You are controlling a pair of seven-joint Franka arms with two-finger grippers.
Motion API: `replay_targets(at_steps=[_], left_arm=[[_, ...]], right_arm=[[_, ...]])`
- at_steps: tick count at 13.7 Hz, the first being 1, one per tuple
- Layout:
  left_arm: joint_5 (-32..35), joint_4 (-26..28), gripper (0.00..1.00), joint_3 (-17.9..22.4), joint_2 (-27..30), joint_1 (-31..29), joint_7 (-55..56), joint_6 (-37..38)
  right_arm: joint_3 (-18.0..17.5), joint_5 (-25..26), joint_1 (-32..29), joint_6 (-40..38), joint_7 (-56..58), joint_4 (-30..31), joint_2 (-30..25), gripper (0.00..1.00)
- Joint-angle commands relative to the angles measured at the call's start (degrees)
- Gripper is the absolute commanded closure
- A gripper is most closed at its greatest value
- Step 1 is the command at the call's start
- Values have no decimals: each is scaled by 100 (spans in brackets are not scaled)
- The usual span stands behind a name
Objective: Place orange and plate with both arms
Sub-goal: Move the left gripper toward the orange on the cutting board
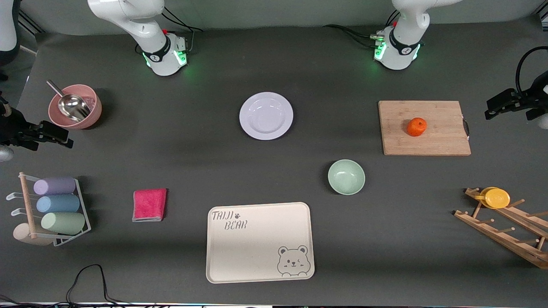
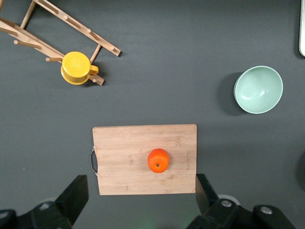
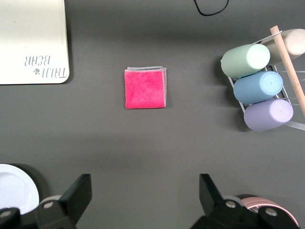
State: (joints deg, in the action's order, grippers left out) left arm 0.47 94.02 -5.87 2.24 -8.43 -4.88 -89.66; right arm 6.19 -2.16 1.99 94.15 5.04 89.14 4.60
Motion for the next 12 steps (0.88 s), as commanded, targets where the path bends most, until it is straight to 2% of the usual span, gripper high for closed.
replay_targets(at_steps=[1,4,8,10,12], left_arm=[[-73,-85,0,-2,-30,-27,-40,11],[-65,-15,0,33,-30,-97,-109,89],[-73,712,0,51,92,-159,-127,-156],[-73,1493,0,51,407,-159,-127,-602],[-73,2599,0,51,873,-159,-127,-1374]], right_arm=[[-21,57,-6,-2,-100,69,-91,0],[-21,57,3,-2,-109,69,-74,0],[-21,57,3,-11,-109,95,-82,0],[-21,57,3,-28,-109,121,-100,0],[-21,57,3,-28,-109,130,-109,0]])
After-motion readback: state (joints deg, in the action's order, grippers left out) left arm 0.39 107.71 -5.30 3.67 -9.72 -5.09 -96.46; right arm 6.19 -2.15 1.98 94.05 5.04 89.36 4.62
